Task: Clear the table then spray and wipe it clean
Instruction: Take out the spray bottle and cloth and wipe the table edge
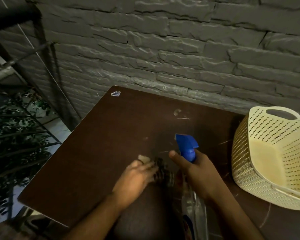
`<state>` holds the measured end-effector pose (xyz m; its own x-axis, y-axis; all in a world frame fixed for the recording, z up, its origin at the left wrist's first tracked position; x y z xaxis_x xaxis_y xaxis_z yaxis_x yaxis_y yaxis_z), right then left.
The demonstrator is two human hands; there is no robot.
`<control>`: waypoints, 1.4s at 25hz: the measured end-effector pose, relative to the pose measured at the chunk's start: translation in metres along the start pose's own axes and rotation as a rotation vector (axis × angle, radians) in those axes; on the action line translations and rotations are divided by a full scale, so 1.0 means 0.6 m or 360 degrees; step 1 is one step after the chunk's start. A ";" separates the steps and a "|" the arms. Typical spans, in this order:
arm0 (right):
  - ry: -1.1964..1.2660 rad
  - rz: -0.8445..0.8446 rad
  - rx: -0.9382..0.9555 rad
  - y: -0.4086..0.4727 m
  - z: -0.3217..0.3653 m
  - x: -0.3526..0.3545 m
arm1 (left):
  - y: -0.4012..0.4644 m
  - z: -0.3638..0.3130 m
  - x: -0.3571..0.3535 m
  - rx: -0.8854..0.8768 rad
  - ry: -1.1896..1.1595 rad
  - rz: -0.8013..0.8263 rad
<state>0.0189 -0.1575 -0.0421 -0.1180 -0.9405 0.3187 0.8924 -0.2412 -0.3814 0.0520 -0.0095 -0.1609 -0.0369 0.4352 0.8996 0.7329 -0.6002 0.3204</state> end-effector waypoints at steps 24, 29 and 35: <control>-0.0137 -0.0303 -0.0145 0.244 0.086 -0.008 | 0.214 0.219 -0.010 -0.0055 0.0077 -0.0078; -0.0257 -0.0514 -0.0240 0.249 0.075 0.056 | 0.243 0.472 0.059 0.1145 0.0218 -0.0192; -0.0102 -0.0233 -0.0447 0.223 0.038 0.033 | 0.340 0.418 0.012 0.1100 0.0102 -0.0195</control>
<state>0.1460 -0.2029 -0.0673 -0.2006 -0.8761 0.4385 0.7121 -0.4378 -0.5490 0.3717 0.0393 -0.1635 -0.1712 0.4193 0.8915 0.9838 0.0238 0.1777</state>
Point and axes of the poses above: each hand's wrist, its own y-axis towards the middle knuckle, its own x-axis out of the back of the hand, z = x × y, the point moved 8 cm from there along y, towards the middle knuckle, and after that the axes turned 7 degrees about -z, right-handed, at the moved point
